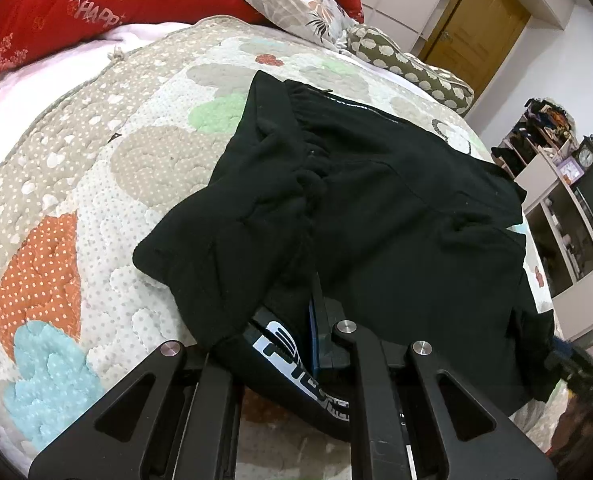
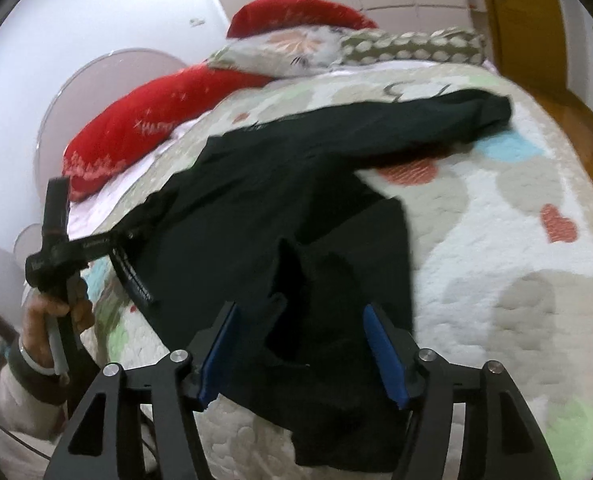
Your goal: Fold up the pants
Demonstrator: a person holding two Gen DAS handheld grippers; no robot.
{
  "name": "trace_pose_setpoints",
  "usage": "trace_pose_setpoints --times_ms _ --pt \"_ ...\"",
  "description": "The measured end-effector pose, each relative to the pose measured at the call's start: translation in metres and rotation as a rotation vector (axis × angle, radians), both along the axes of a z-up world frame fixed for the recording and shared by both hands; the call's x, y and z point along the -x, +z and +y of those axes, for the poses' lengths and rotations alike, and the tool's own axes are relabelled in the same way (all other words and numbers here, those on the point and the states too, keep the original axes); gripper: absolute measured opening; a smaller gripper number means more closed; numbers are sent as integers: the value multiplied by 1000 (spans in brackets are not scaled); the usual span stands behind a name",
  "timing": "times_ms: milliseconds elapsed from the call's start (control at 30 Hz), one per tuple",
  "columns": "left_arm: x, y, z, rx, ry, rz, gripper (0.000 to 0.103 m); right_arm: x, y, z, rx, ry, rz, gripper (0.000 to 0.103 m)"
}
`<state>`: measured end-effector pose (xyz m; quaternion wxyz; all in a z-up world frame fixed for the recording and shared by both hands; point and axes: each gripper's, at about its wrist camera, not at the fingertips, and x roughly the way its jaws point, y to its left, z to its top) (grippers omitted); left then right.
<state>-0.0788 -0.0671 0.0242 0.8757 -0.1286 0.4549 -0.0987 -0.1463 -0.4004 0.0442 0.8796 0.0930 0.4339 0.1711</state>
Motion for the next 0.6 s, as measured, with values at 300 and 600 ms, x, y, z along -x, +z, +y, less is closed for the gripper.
trace_pose_setpoints --times_ms 300,600 --pt "2 2 1 9 0 -3 8 16 36 -68 96 -231 -104 7" --pt "1 -2 7 56 24 21 28 25 -16 -150 181 -497 65 4"
